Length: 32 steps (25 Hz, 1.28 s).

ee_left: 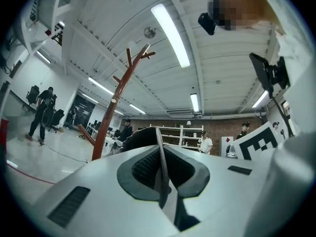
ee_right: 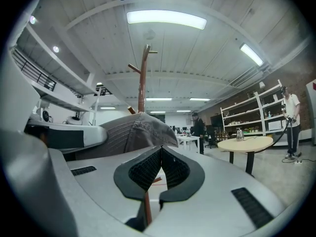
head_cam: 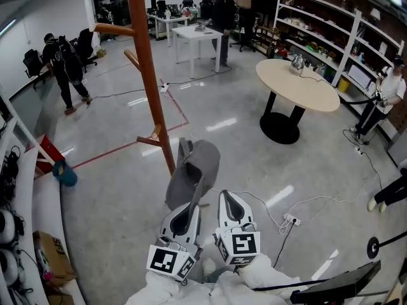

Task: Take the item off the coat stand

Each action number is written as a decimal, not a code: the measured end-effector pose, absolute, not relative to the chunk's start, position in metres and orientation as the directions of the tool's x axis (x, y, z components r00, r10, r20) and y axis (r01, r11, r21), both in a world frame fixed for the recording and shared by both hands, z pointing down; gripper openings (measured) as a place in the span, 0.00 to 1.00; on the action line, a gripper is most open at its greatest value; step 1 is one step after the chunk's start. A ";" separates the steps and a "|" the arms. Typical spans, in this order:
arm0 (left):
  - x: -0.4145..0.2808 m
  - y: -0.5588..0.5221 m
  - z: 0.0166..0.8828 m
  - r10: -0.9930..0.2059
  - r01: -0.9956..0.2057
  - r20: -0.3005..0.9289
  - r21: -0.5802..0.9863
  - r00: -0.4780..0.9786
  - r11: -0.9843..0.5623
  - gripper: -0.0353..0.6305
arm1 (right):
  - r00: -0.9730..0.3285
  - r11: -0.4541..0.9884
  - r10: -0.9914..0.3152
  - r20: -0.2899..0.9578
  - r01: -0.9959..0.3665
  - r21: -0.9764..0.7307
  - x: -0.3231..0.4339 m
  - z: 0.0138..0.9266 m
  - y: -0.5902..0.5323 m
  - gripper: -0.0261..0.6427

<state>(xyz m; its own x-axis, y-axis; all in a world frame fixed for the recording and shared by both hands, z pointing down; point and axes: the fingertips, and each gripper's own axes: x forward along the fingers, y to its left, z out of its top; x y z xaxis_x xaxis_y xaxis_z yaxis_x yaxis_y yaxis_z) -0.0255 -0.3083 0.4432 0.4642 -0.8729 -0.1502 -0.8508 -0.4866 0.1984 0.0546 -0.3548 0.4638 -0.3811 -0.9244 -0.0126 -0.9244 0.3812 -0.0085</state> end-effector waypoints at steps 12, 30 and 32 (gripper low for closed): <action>-0.050 -0.245 0.446 -0.882 -0.855 -0.142 0.218 0.449 -0.471 0.08 | -0.365 0.365 -0.931 0.008 -0.931 -0.010 0.035 0.471 -0.279 0.05; -0.054 -0.207 0.428 -0.908 -0.896 -0.173 0.173 0.382 -0.410 0.08 | -0.446 0.446 -0.895 -0.024 -0.895 0.015 0.020 0.449 -0.233 0.05; -0.057 -0.208 0.430 -0.913 -0.898 -0.170 0.184 0.371 -0.399 0.08 | -0.454 0.454 -0.890 -0.030 -0.891 0.012 0.019 0.448 -0.232 0.05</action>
